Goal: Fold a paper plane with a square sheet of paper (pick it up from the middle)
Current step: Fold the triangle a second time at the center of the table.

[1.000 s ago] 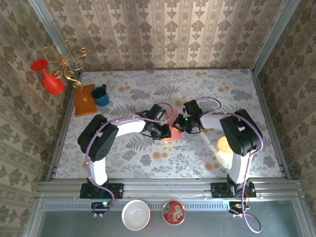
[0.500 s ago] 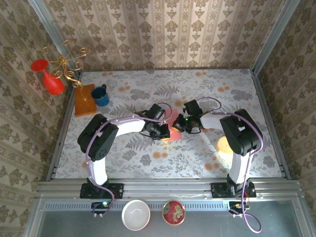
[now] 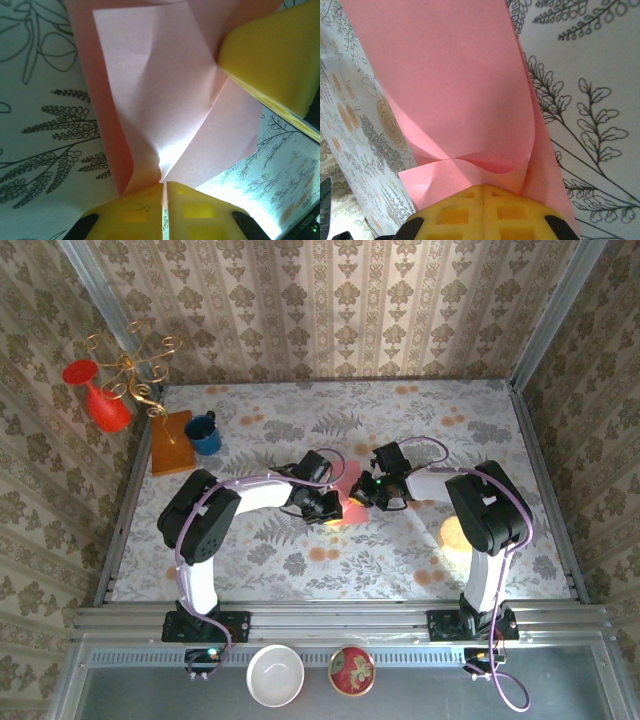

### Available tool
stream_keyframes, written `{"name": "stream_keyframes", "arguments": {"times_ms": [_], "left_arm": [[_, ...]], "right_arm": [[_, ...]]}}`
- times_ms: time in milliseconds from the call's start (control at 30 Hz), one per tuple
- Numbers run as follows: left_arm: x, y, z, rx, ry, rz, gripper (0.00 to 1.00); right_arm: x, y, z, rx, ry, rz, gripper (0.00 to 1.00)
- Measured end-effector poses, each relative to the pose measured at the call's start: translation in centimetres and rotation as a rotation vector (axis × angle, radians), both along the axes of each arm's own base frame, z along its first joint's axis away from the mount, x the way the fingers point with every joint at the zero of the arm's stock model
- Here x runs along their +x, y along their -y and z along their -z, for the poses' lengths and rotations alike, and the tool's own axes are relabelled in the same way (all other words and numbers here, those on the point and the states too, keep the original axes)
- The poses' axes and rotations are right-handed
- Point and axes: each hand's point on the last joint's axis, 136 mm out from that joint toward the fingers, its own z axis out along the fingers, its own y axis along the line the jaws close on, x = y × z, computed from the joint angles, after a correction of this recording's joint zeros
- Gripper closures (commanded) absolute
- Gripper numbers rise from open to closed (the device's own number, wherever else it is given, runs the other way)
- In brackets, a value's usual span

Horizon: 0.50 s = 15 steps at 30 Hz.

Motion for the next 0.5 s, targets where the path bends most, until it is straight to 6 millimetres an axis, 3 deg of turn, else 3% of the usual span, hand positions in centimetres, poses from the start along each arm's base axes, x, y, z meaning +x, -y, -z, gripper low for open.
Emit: {"name": "stream_keyframes", "arguments": {"times_ms": [300,500], "left_arm": [[-0.11,-0.11,0.31,-0.012,-0.019,-0.006,0.92],[-0.11,-0.11,0.30,-0.043,-0.034,-0.007,0.94]], "right_arm": [[0.00,-0.03,-0.02,0.002,0.000,-0.002,0.94],[-0.02,0.01,-0.33,0.016,0.016,-0.035,0.88]]}}
